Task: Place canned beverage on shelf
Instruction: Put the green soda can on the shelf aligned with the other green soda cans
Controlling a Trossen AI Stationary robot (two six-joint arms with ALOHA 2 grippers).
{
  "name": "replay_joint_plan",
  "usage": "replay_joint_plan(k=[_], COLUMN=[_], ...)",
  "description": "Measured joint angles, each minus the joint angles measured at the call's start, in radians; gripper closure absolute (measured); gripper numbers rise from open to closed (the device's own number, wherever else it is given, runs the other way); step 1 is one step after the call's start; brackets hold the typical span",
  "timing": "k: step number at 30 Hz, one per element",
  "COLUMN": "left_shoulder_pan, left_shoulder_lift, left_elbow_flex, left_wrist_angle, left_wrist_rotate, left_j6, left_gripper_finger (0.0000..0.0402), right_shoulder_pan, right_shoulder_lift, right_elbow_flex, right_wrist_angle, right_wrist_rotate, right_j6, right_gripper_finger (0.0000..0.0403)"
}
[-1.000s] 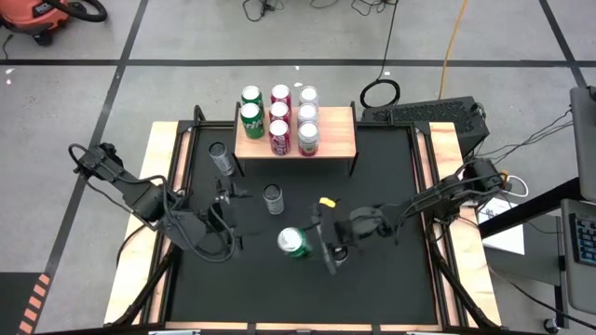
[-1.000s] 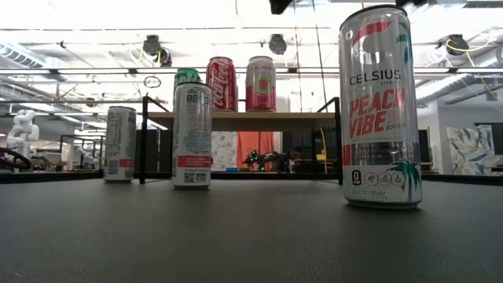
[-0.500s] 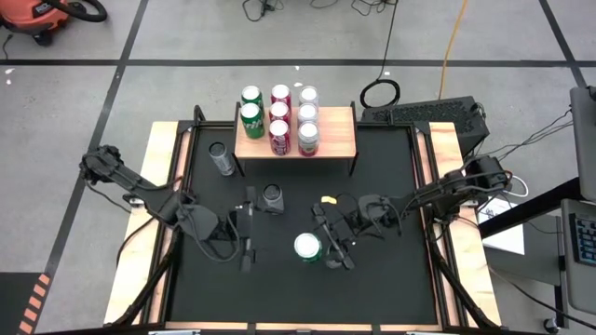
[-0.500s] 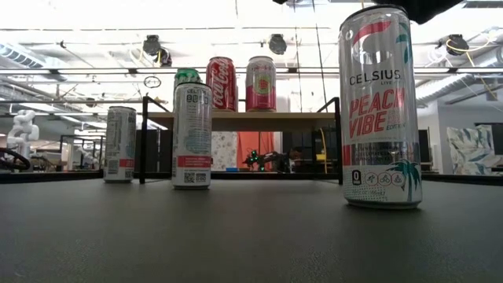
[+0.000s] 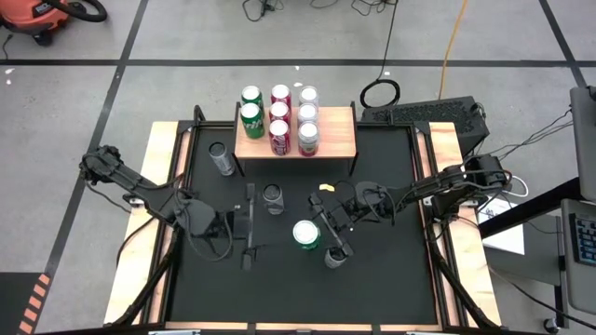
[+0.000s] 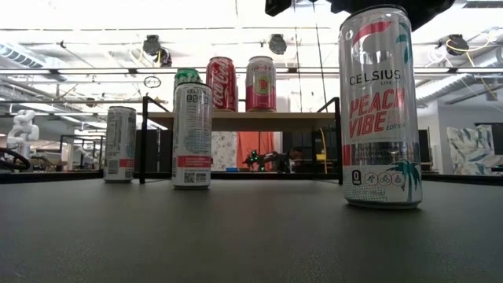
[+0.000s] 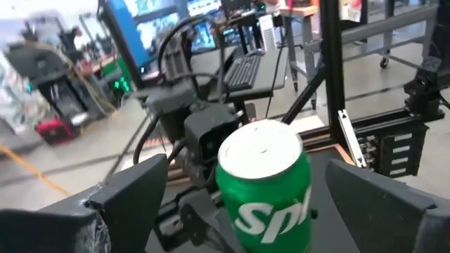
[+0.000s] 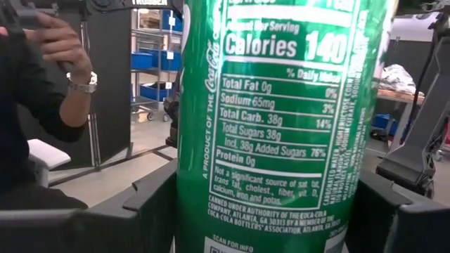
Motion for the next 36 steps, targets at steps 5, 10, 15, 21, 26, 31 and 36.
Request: replay_joint_plan(k=[5,10,15,21,26,31,36], left_shoulder_pan=[0.023,0.046,0.062,0.089,0.115,0.134,0.145], left_shoulder_lift=[0.001,0.043,0.087,0.126,0.155,0.185,0.201], left_elbow_flex=[0.000,0.000,0.000,0.000,0.000,0.000,0.000], left_wrist_angle=[-0.032,0.001,0.064,0.125,0.158,0.201,0.219], left_wrist_rotate=[0.071,0.185,0.192,0.308,0.384,0.417,0.421], left_j6=[-0.091,-0.093,-0.048,-0.046,-0.054,-0.079,-0.082], left_gripper_finger=[0.0016,0.0016,0.0016,0.0016,0.0016,0.0016,0.0016], right_shoulder_pan=[0.000,0.001,0.000,0.001,0.001,0.001,0.000], right_shoulder_lift=[0.000,0.000,0.000,0.001,0.001,0.001,0.001], right_elbow_flex=[0.000,0.000,0.000,0.000,0.000,0.000,0.000], right_wrist_angle=[-0.001,-0.002,-0.003,-0.002,-0.007,-0.010,-0.015], right_wrist_rotate=[-0.027,-0.082,-0.128,-0.127,-0.124,-0.124,-0.069], right_j6=[0.000,0.000,0.000,0.007,0.005,0.002,0.004], right_gripper_finger=[0.0128,0.0128,0.0128,0.0128,0.0128,0.0128,0.0128])
